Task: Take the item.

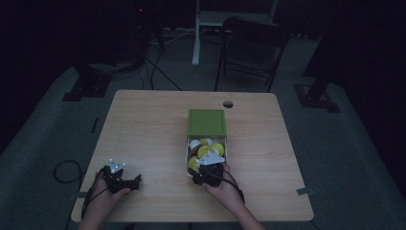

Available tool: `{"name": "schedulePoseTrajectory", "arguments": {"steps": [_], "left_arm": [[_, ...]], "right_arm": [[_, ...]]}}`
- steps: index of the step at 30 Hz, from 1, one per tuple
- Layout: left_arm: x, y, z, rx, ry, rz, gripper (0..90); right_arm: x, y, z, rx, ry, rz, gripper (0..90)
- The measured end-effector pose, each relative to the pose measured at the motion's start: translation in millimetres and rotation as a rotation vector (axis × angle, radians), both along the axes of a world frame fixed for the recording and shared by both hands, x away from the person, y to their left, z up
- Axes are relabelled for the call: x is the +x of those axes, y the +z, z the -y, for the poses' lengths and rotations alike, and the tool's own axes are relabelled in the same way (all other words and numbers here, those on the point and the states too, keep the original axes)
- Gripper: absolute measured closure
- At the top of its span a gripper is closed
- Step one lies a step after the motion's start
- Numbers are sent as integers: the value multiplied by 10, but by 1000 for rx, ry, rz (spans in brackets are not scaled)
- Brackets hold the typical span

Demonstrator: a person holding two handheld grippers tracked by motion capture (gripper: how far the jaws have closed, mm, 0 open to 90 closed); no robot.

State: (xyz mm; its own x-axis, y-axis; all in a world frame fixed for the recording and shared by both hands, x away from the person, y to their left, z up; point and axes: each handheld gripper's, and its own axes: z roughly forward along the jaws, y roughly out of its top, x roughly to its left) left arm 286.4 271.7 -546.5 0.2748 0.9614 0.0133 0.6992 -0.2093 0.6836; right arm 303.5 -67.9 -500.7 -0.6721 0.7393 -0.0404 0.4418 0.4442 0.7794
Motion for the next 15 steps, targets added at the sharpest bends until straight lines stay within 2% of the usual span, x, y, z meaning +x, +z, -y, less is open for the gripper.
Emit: {"name": "schedulePoseTrajectory", "arguments": {"steps": [4, 15], "left_arm": [[0, 0, 0, 0, 0, 0, 7], [0, 0, 0, 0, 0, 0, 7]], "right_arm": [[3, 36, 28, 13, 4, -8, 401], [-19, 206, 66, 38, 20, 13, 401]]}}
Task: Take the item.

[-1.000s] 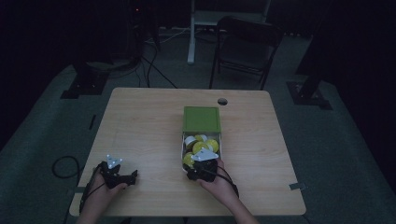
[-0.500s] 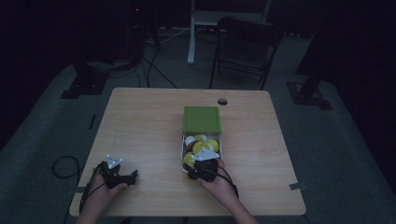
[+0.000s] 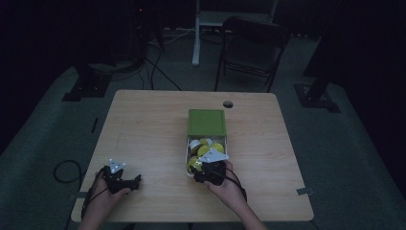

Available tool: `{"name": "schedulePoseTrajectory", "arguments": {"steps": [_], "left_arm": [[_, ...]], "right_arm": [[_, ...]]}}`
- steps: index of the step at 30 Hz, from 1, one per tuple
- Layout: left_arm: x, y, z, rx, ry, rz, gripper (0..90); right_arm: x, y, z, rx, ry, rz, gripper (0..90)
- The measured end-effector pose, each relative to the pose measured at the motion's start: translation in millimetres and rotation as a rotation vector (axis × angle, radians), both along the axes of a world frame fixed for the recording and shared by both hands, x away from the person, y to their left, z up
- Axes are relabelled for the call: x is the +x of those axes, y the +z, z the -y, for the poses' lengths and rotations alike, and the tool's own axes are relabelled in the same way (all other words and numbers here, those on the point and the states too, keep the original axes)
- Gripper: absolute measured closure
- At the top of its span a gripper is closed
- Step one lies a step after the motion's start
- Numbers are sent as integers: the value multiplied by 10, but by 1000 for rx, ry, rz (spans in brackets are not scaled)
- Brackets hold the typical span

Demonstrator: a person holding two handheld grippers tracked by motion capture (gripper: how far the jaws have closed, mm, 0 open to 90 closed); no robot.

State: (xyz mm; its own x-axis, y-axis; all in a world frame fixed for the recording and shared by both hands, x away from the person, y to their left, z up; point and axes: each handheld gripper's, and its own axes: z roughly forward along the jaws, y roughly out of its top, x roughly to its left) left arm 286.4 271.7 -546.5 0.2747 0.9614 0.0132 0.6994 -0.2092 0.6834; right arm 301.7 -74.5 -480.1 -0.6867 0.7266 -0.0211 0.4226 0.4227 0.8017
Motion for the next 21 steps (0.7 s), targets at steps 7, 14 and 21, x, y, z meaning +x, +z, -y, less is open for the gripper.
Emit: {"name": "schedulePoseTrajectory", "arguments": {"steps": [7, 14, 21], "left_arm": [[0, -1, 1, -1, 1, 1, 7], [0, -1, 1, -1, 1, 1, 7], [0, -1, 1, -1, 1, 1, 7]], "right_arm": [[-19, 97, 15, 14, 9, 13, 401], [-11, 163, 62, 29, 4, 24, 401], [5, 237, 144, 34, -9, 39, 402]]}}
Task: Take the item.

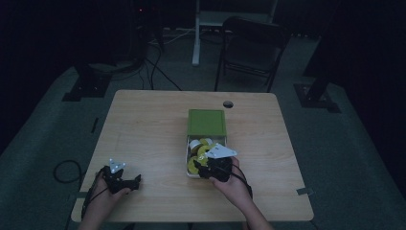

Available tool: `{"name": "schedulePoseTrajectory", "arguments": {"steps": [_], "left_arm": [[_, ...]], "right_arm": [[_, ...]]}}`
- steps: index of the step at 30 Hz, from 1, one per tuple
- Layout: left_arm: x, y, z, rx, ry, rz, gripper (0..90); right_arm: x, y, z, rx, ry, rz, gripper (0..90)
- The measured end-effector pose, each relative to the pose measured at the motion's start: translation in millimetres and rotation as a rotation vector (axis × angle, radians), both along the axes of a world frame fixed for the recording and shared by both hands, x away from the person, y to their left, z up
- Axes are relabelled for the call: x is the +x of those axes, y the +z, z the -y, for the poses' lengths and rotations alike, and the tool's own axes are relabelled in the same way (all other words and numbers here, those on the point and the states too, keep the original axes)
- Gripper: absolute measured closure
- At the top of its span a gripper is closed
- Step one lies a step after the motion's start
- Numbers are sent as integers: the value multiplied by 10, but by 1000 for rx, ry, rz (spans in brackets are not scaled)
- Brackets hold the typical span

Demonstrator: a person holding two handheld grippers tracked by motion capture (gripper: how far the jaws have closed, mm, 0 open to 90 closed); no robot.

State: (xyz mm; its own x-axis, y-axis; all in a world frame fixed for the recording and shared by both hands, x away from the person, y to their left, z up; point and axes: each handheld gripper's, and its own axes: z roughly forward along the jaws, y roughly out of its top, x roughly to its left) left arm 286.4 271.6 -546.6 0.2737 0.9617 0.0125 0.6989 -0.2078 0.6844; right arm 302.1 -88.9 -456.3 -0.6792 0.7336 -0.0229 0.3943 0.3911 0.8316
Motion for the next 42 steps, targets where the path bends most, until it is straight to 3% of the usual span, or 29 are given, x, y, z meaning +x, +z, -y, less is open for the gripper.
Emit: {"name": "schedulePoseTrajectory", "arguments": {"steps": [24, 38, 42], "left_arm": [[0, 0, -2, 2, -2, 1, 7], [0, 1, -1, 1, -1, -1, 7], [0, 1, -1, 1, -1, -1, 7]], "right_arm": [[111, 270, 631, 26, -143, 54, 402], [102, 235, 978, 30, -230, 64, 401], [98, 155, 1128, 21, -268, 54, 401]]}}
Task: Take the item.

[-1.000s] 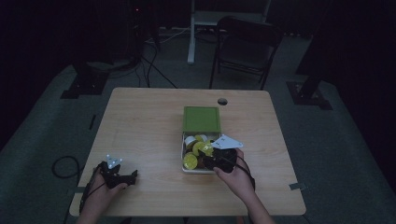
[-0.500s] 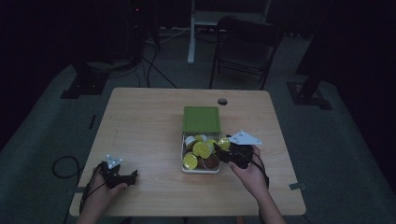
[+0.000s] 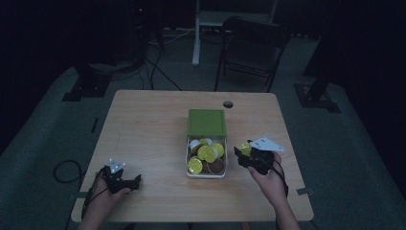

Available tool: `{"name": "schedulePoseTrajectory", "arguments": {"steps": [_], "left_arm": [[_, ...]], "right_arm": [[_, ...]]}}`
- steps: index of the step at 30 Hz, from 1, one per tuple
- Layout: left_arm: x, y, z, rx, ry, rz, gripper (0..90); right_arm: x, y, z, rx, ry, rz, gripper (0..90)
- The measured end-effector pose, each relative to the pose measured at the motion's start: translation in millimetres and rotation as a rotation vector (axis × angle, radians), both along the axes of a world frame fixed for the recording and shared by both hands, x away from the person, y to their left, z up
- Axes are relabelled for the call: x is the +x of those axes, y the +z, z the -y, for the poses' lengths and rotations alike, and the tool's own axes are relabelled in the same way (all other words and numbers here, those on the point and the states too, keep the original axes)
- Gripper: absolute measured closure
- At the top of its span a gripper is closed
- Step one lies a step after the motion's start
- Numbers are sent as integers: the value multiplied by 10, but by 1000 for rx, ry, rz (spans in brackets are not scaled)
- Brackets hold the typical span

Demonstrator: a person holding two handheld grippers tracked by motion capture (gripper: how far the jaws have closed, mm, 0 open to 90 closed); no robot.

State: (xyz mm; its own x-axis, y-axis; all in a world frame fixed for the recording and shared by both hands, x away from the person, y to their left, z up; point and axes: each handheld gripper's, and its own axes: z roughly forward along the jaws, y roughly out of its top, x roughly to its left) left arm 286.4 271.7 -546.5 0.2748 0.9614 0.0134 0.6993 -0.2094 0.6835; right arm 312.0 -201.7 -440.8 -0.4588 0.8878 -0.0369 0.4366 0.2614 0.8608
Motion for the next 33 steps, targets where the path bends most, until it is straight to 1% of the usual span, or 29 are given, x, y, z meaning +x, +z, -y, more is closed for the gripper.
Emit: {"name": "schedulePoseTrajectory", "arguments": {"steps": [1, 2, 3, 4, 7, 8, 12, 13, 16, 20, 27, 33], "left_arm": [[0, 0, 0, 0, 0, 0, 7], [0, 0, 0, 0, 0, 0, 7], [0, 0, 0, 0, 0, 0, 7], [0, 0, 0, 0, 0, 0, 7], [0, 0, 0, 0, 0, 0, 7], [0, 0, 0, 0, 0, 0, 7], [0, -1, 2, -2, 1, 2, 7], [0, -1, 2, -2, 1, 2, 7], [0, -1, 1, -1, 1, 1, 7], [0, -1, 1, -1, 1, 1, 7], [0, -1, 1, -1, 1, 1, 7], [0, -1, 1, -1, 1, 1, 7]], "right_arm": [[0, 0, 0, 0, 0, 0, 401], [-5, -28, 61, 1, -15, -5, 401], [-5, -28, 61, 1, -15, -5, 401], [-14, -54, 115, -1, -30, -5, 401], [-31, -101, 183, -6, -46, -10, 401], [-31, -101, 183, -6, -46, -10, 401], [-51, -201, 282, -10, -73, -21, 401], [-51, -201, 282, -10, -73, -21, 401], [-58, -282, 356, -10, -89, -35, 401], [-63, -348, 419, -12, -103, -45, 401], [-60, -460, 550, -19, -148, -60, 401], [-62, -566, 656, -27, -170, -86, 401]]}}
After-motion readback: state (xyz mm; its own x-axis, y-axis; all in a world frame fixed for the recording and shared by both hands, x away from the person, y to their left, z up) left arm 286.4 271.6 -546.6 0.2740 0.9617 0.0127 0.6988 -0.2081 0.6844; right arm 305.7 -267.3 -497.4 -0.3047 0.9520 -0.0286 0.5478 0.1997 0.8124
